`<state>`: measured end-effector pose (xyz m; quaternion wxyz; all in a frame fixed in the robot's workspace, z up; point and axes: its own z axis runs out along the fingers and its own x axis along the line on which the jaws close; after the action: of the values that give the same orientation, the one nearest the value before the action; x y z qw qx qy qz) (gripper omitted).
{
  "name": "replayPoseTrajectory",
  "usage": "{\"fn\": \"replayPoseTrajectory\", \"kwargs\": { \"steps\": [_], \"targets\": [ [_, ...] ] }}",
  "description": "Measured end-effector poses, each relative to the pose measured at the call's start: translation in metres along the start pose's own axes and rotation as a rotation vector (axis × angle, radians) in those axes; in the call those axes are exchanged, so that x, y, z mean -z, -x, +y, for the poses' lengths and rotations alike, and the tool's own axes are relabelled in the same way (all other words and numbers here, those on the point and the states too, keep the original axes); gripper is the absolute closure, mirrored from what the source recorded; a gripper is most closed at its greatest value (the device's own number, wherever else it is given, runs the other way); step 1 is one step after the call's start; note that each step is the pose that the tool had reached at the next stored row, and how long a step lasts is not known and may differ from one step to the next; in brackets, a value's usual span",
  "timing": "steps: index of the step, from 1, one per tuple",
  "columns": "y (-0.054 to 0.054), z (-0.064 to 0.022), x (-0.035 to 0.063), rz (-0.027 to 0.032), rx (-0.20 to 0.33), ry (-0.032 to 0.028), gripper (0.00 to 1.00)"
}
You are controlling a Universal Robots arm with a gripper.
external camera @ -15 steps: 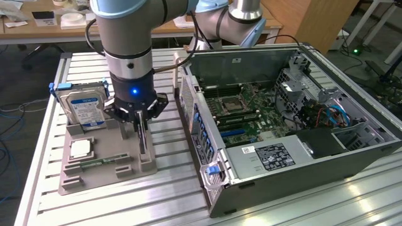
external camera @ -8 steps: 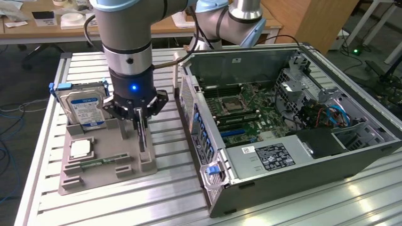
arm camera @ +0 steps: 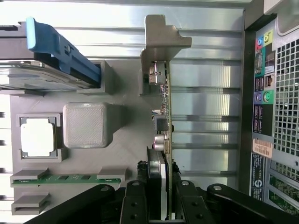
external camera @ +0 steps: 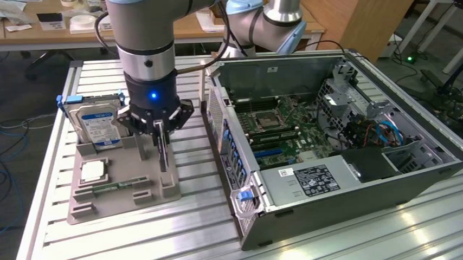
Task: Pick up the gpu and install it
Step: 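Pick up the gpu and move the gpu toward the slot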
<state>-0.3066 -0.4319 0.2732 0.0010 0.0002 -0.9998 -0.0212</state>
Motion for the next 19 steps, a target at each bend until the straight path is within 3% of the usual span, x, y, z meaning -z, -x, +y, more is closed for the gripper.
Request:
{"fn": "replayPoseTrajectory", "kwargs": {
  "steps": [19],
  "targets": [
    [0.0, 0.001, 0.0251, 0.0001, 0.0, -0.0001, 0.72]
  ]
}}
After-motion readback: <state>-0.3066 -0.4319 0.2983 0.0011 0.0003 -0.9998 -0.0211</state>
